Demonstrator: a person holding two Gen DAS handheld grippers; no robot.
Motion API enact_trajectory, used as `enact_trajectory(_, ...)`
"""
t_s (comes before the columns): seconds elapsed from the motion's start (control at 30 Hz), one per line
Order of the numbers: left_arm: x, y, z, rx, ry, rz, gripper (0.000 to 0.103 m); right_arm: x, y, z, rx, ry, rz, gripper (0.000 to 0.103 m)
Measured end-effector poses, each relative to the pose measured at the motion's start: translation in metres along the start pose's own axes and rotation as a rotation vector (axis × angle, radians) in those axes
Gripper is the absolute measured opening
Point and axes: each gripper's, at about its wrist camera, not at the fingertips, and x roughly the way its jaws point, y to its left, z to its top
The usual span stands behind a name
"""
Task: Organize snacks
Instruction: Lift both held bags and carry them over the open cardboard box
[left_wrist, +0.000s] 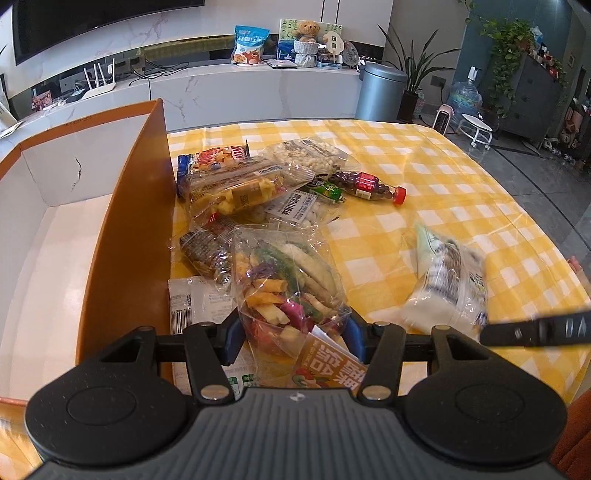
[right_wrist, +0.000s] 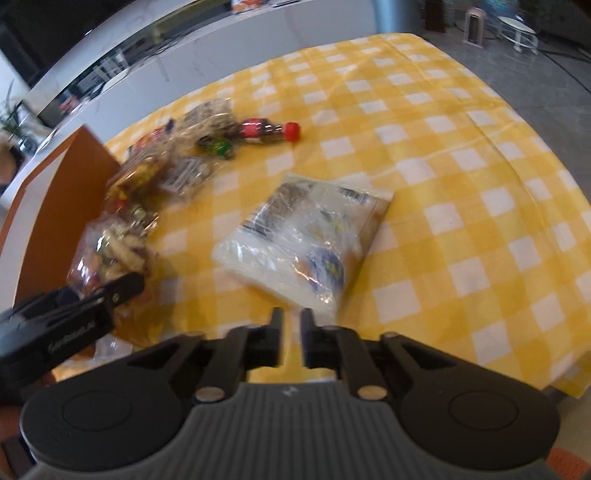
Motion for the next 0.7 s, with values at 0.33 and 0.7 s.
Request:
enact_trajectory(0.33,-0.001,0.0,0.001,-0.011,0.0,0.008,0.062,0.031,-0.016,0.038,0.153,-0.048,-0.045,0.064)
enact_trajectory(0.7,0.003,-0.005,0.004,-0.005,0.009,0.013,0.062,0.055,-0.015,0.044,0.201,-0.056,-0.019,0.065)
